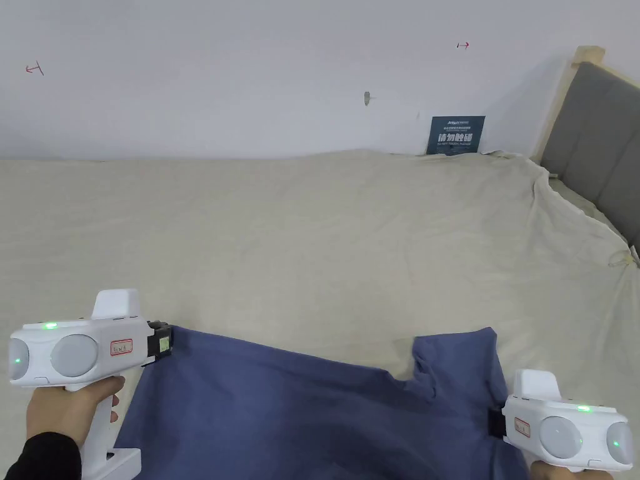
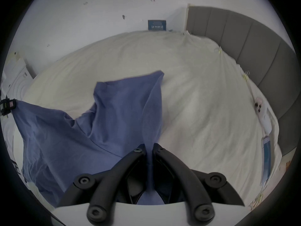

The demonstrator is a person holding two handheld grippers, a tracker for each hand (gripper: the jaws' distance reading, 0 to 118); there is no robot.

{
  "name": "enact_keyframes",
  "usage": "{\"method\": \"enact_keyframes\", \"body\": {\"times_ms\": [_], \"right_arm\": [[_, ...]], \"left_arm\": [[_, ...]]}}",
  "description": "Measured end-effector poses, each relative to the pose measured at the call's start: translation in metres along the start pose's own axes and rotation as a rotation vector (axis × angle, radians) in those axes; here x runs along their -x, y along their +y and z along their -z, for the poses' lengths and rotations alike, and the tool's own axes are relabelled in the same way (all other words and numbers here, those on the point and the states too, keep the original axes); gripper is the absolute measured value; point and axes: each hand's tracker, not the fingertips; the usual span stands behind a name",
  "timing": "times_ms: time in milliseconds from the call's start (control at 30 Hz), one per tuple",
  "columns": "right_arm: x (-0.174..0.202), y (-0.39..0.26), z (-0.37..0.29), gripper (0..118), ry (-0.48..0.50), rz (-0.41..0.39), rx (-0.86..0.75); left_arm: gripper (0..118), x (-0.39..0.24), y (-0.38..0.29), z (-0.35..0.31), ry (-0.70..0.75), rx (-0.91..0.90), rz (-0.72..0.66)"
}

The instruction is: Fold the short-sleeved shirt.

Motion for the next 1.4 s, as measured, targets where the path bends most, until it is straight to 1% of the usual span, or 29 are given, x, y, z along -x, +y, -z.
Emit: {"method": "enact_keyframes", "body": {"times_ms": [233, 367, 400, 500, 600, 667, 767, 900, 1033, 1167, 1267, 1333, 1400], "right_arm": [[-0.001, 0.037, -0.081, 4, 0.037, -0.061, -0.247], [0.001, 0.066, -0.126, 4, 0.063, -0.078, -0.361], [0.009, 0.073, -0.145, 4, 0.077, -0.076, -0.394], [0.015, 0.100, -0.172, 4, 0.114, -0.066, -0.467], [0.022, 0.131, -0.192, 4, 0.150, -0.076, -0.533], [0.027, 0.152, -0.203, 4, 0.172, -0.082, -0.572], [0.039, 0.183, -0.223, 4, 0.179, -0.103, -0.642], [0.050, 0.230, -0.246, 4, 0.199, -0.103, -0.721], [0.057, 0.273, -0.268, 4, 0.186, -0.134, -0.803], [0.062, 0.305, -0.286, 4, 0.181, -0.148, -0.850], [0.065, 0.327, -0.294, 4, 0.177, -0.163, -0.879], [0.057, 0.356, -0.279, 4, 0.164, -0.167, -0.893], [0.056, 0.368, -0.278, 4, 0.163, -0.165, -0.903]], "left_arm": [[0, 0.012, 0.002, -0.049, 0.023, -0.093, -0.056], [0, 0.017, 0.013, -0.086, 0.038, -0.170, -0.063], [0, 0.018, 0.018, -0.096, 0.044, -0.193, -0.062], [0, 0.021, 0.037, -0.125, 0.060, -0.253, -0.058], [0, 0.023, 0.060, -0.152, 0.085, -0.313, -0.051], [0, 0.024, 0.076, -0.169, 0.102, -0.355, -0.049], [0, 0.026, 0.101, -0.194, 0.114, -0.414, -0.048], [0, 0.026, 0.134, -0.214, 0.157, -0.475, -0.028], [0, 0.030, 0.170, -0.229, 0.175, -0.528, -0.030], [0, 0.029, 0.201, -0.238, 0.195, -0.578, -0.019], [0, 0.025, 0.223, -0.241, 0.207, -0.597, -0.003], [0, 0.022, 0.236, -0.241, 0.214, -0.608, 0.010], [0, 0.020, 0.246, -0.242, 0.214, -0.624, 0.011]]}}
